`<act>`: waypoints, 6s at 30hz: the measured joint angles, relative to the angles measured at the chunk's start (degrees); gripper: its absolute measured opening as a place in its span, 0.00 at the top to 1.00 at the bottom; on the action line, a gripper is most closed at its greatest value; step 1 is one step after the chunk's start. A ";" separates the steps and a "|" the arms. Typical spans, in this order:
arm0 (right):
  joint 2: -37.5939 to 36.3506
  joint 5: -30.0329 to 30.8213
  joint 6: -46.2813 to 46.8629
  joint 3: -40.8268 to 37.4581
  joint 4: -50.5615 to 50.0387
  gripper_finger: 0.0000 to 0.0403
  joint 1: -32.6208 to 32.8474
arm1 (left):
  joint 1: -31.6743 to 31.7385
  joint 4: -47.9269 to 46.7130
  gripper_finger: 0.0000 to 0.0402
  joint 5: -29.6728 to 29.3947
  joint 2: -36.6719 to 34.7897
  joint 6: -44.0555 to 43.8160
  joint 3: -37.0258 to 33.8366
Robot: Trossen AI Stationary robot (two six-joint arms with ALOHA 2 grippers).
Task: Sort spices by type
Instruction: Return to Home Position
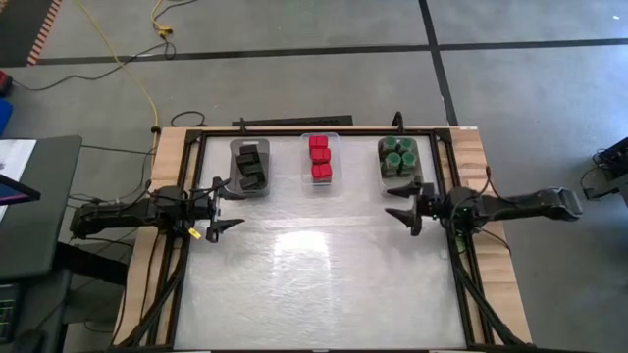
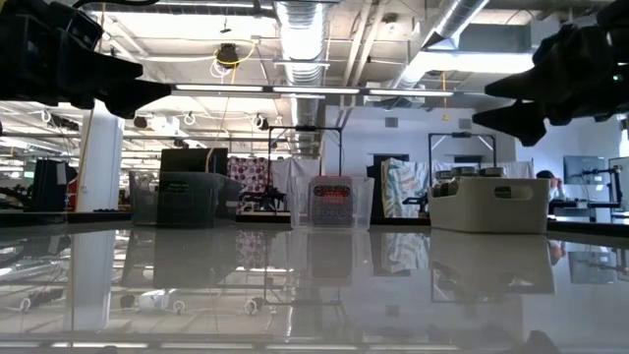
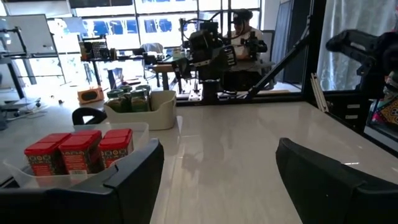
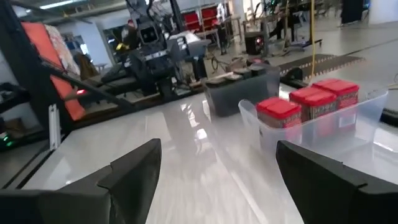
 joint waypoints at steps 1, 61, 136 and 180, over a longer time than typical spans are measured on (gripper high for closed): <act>-2.41 -0.65 0.00 0.00 -2.60 0.14 -0.02 | 0.00 0.00 0.26 0.00 0.00 0.00 0.00; -1.30 -10.41 -4.55 0.22 -12.99 0.14 -2.05 | -0.02 -0.13 0.26 -1.01 0.24 0.02 0.00; -1.31 -10.37 -4.54 0.24 -12.99 0.14 -2.05 | -0.02 -0.13 0.26 -0.96 0.24 0.02 0.00; -1.30 -10.36 -4.52 0.24 -12.99 0.14 -2.05 | -0.01 -0.11 0.26 -0.96 0.23 0.02 0.00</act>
